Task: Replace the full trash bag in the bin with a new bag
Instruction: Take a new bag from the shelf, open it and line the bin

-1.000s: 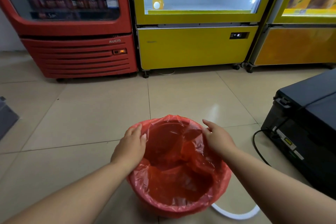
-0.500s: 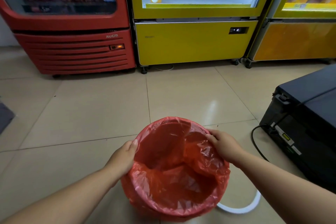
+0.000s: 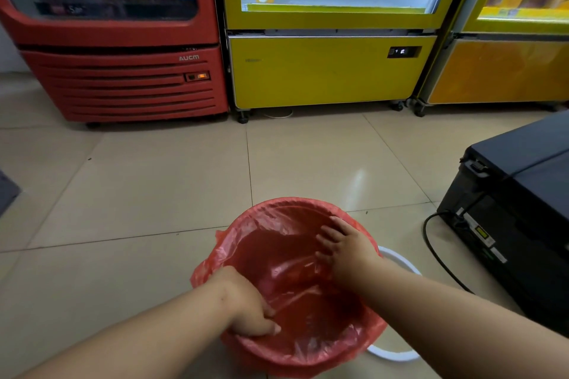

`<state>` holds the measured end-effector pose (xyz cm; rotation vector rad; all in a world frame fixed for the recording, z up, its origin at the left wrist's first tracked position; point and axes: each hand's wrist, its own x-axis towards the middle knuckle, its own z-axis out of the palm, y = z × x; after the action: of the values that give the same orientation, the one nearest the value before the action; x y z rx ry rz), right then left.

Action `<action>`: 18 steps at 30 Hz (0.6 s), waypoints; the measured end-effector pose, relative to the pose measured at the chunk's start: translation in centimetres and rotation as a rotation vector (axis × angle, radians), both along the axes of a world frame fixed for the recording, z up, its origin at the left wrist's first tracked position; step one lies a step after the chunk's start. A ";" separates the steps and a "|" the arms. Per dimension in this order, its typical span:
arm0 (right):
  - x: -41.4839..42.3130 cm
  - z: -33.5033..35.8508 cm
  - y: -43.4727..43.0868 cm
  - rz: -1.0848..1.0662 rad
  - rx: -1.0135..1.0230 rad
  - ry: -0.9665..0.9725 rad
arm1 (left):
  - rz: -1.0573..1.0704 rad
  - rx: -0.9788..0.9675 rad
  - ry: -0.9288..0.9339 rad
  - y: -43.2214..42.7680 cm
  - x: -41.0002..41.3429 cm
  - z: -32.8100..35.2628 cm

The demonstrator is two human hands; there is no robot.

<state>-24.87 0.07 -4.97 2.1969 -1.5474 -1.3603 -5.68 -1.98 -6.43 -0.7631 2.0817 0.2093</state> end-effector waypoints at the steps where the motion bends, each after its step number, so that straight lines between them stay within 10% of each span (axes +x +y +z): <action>1: -0.1 -0.3 -0.2 0.017 0.031 0.081 | 0.003 0.023 -0.064 0.0 -0.2 0.1; 10: -0.7 -0.9 -1.5 0.044 0.150 0.221 | 0.092 0.108 -0.214 -0.2 -1.5 0.5; 15: 0.8 -0.1 0.1 -0.031 -0.085 -0.310 | 0.110 -0.185 0.507 -1.1 -1.6 1.9; 18: 2.9 0.3 1.2 -0.080 0.020 -0.456 | -0.178 -0.409 0.550 -2.8 -1.6 1.2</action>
<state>-21.98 1.23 -4.71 2.6150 -1.7790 -0.9317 -7.27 -4.80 -5.22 -0.8142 2.7516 -0.1296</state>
